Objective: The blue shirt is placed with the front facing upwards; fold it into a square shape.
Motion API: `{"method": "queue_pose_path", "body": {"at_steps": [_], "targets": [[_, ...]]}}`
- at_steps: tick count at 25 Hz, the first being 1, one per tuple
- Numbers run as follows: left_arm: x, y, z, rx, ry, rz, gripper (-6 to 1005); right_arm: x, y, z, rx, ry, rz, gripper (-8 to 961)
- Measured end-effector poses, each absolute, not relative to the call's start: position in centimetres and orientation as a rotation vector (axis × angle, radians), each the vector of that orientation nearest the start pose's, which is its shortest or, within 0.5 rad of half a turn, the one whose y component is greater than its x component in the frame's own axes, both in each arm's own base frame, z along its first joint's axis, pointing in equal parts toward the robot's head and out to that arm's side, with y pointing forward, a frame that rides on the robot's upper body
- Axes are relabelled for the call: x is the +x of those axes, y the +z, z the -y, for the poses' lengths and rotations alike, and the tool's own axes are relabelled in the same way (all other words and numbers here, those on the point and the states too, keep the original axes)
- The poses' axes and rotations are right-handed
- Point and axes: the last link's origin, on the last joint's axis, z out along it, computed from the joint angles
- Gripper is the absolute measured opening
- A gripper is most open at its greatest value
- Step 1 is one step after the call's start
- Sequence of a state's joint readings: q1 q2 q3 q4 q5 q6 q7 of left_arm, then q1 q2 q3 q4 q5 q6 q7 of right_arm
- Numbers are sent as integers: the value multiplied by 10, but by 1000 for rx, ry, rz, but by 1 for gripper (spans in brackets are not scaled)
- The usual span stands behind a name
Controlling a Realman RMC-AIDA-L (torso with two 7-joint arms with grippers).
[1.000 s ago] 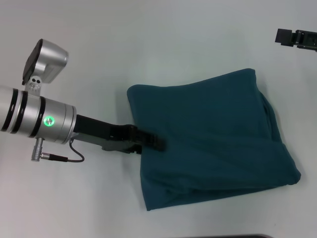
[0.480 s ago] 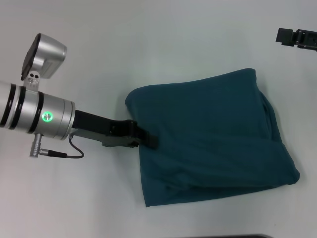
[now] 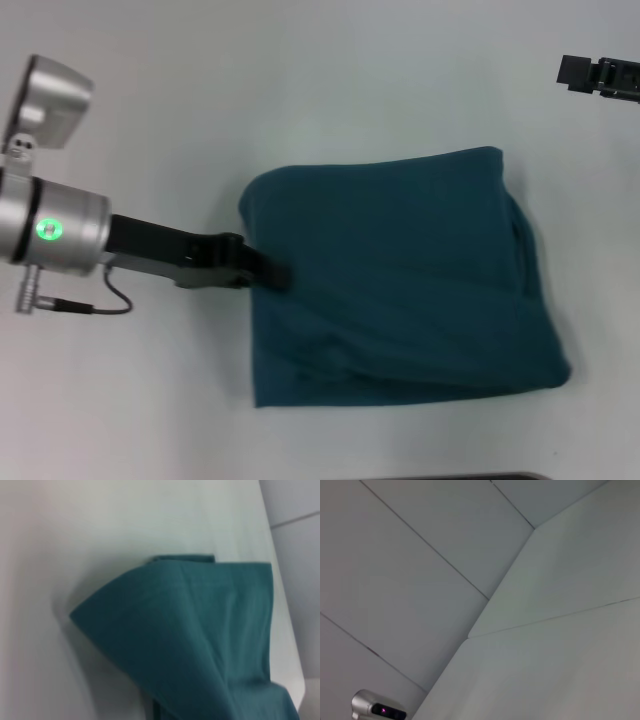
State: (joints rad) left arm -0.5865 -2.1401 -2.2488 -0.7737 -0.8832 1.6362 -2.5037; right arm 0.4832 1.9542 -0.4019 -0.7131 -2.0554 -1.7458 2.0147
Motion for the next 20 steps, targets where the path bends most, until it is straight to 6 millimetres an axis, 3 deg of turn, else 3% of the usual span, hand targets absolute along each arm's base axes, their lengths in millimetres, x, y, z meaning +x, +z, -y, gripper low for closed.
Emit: {"method": "queue_pose_path", "body": {"at_steps": [8,20], "targets": [[-266,-5,-317,-2415,-268,2027,109,300,92,-318,-2354,938,-1450,925],[-273,3,-313,-2426,-283,2007,100,297,92,-323,-2355,943,-1441,923]]}}
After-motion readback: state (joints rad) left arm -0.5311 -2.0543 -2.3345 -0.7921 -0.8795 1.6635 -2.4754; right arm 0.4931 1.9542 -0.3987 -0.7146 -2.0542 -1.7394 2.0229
